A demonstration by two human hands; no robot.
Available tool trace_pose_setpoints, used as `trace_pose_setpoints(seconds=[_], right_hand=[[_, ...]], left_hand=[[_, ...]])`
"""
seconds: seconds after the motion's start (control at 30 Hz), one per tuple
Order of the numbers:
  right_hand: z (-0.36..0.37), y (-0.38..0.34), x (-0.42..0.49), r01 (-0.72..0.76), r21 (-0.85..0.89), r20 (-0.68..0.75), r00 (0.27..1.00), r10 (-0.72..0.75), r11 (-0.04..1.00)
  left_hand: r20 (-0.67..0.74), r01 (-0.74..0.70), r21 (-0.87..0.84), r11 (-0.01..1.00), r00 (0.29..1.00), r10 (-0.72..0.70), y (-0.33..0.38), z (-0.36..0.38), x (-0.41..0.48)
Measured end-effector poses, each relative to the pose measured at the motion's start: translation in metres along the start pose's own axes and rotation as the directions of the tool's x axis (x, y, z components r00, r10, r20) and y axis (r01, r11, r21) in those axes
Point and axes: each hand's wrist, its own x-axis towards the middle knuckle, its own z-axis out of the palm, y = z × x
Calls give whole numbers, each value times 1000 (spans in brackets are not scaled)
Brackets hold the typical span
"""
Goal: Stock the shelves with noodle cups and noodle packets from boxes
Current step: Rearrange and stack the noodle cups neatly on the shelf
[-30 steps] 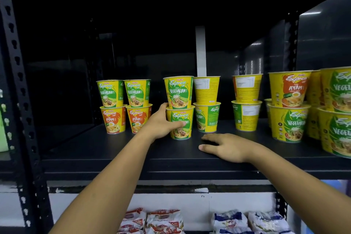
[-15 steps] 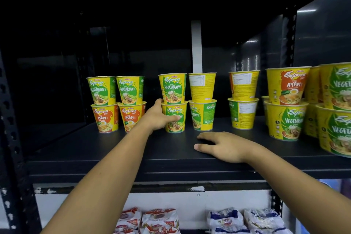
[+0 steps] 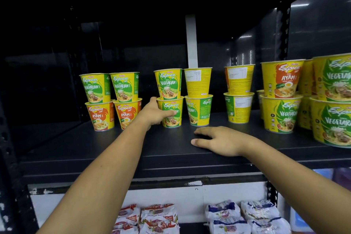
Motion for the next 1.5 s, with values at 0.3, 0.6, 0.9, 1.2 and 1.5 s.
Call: trace_pose_setpoints(seconds=[0.3, 0.6, 0.9, 1.2, 1.5], right_hand=[[-2, -1, -3, 7, 5, -7, 1000, -7, 1000], [1, 1, -5, -8, 9, -101, 995, 9, 1000], [0, 0, -5, -86, 31, -117, 989, 89, 996], [-17, 1, 4, -154, 313, -85, 978, 189, 937], [-33, 3, 69, -211, 656, -214, 869, 446, 725]], left_hand=[[-1, -57, 336, 940, 998, 61, 1, 2, -22], [9, -198, 495, 846, 975, 223, 0, 7, -68], [406, -373, 539, 755, 901, 155, 3, 10, -84], [372, -327, 503, 800, 917, 142, -1, 11, -81], [330, -298, 421, 857, 930, 162, -1, 7, -84]])
